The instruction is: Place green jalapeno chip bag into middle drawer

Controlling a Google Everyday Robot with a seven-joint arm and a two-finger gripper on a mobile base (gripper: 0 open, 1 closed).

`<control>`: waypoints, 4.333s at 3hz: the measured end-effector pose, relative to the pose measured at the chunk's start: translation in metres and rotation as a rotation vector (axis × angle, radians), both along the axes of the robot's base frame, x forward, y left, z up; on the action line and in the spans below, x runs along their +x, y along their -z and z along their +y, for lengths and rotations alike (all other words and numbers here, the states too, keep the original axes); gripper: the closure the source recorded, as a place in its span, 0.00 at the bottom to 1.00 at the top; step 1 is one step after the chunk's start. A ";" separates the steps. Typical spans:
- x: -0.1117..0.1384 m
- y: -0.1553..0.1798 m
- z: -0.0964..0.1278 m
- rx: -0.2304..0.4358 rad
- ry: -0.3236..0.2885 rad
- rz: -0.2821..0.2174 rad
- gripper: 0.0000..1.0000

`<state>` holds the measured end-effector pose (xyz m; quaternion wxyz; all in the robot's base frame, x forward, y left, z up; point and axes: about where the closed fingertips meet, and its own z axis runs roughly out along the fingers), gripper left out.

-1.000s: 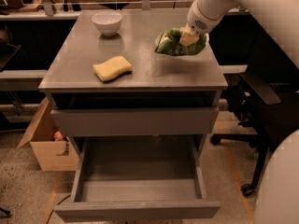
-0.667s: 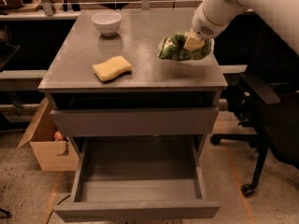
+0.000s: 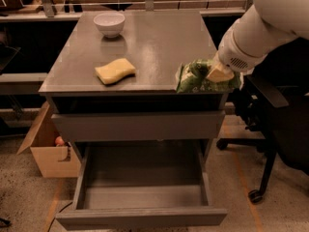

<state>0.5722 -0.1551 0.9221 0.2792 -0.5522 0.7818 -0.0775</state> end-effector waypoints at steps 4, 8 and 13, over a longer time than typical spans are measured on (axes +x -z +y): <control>-0.088 0.136 -0.014 -0.069 0.068 0.300 1.00; -0.100 0.351 0.037 0.208 0.032 0.391 1.00; -0.067 0.408 0.103 0.440 -0.080 0.318 1.00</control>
Offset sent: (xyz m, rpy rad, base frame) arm -0.1145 -0.0154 -0.1613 -0.0761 0.3769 -0.0694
